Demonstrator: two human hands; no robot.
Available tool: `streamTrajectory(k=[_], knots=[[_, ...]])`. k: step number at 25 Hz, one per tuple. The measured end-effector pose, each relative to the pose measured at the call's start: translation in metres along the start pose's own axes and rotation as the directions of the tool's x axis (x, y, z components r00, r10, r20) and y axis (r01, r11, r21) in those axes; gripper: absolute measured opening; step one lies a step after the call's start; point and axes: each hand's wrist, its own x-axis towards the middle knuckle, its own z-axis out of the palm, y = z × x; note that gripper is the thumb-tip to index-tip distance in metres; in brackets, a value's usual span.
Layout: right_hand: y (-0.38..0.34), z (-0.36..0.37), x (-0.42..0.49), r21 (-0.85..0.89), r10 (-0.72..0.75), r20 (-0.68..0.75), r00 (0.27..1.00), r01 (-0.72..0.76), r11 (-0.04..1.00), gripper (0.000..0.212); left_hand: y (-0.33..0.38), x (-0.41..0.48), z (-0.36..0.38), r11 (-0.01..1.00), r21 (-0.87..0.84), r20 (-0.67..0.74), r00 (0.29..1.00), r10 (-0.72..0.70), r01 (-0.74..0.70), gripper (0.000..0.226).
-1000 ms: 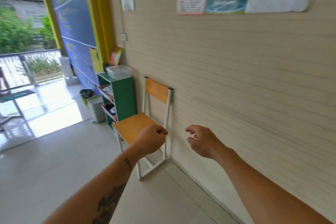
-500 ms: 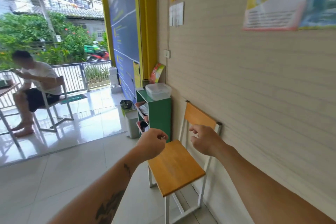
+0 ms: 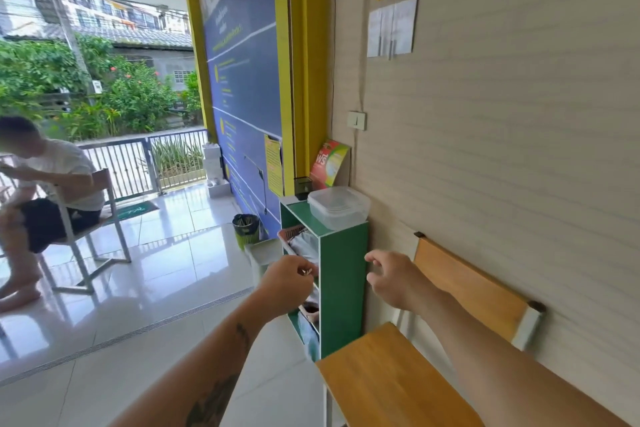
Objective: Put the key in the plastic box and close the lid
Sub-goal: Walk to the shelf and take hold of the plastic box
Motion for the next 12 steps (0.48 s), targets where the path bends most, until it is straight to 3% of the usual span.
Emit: streamTrajectory(k=[6, 12], knots=[[-0.048, 0.039, 0.132, 0.026, -0.022, -0.007, 1.0, 0.022, 0.999, 0.05, -0.052, 0.122, -0.041, 1.0, 0.016, 0.006, 1.0, 0.017, -0.017, 0.029], [-0.052, 0.066, 0.298, 0.078, -0.055, 0.0, 0.998, 0.055, 0.995, 0.051, -0.095, 0.273, -0.042, 1.0, -0.019, -0.018, 1.0, -0.016, 0.015, 0.034]])
